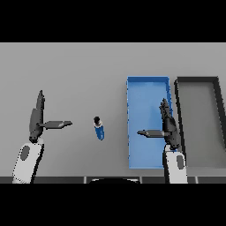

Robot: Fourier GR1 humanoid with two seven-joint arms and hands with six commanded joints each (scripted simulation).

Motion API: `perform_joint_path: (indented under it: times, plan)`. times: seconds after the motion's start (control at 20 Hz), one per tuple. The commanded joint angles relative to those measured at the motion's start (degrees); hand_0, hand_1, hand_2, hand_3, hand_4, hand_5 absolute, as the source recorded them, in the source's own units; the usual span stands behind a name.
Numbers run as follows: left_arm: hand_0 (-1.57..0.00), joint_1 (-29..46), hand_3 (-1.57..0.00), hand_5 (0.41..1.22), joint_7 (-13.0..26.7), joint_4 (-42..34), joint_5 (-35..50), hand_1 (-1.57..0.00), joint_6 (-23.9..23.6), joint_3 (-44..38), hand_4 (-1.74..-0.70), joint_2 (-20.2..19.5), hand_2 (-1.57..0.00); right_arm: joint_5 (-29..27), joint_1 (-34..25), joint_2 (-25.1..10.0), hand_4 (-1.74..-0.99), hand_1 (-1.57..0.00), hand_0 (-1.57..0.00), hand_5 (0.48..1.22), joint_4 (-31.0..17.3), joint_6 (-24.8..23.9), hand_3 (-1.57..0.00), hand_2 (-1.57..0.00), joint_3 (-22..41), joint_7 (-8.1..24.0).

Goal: Pick up the blue pipe and place it into the blue bin.

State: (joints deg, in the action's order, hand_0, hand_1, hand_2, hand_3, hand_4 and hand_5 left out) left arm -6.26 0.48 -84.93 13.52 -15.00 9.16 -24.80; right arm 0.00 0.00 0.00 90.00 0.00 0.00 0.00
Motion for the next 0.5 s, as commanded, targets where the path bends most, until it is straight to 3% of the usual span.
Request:
perform_joint_path:
  times: [0.0, 0.25, 0.35, 0.45]
  plan:
    - [0.0, 0.0, 0.0, 0.591, -0.3, 0.0, 0.1, 0.0, 0.0, -0.1, -1.07, -0.1, 0.0, 0.0, 0.0, 0.1, -1.225, 0.0, 0.0, 0.617, 0.0, -0.1, 0.0, 0.0, 0.1, 0.0]
    - [0.0, 0.5, 0.0, 0.591, -1.4, 0.5, 0.3, 0.0, 0.7, -0.4, -1.07, -0.4, 0.0, 0.7, 0.0, 0.9, -1.225, 0.0, 0.0, 0.617, 0.0, -0.7, 0.0, 0.0, 0.7, -0.1]
    - [0.0, 0.7, 0.0, 0.59, -5.1, -0.1, 1.2, 0.0, 13.7, 2.2, -1.07, -8.0, 0.0, 5.6, 3.0, -3.1, -1.224, 0.0, 0.0, 0.618, 3.6, 1.8, 0.0, 0.0, 4.6, -3.9]
    - [0.0, 0.4, 0.0, 0.587, -5.7, 0.5, 2.2, 0.0, 19.2, 2.7, -1.08, -11.0, 0.0, 8.0, 4.5, -4.6, -1.225, 0.0, 0.0, 0.62, 5.8, 2.7, 0.0, 0.0, 6.5, -4.0]
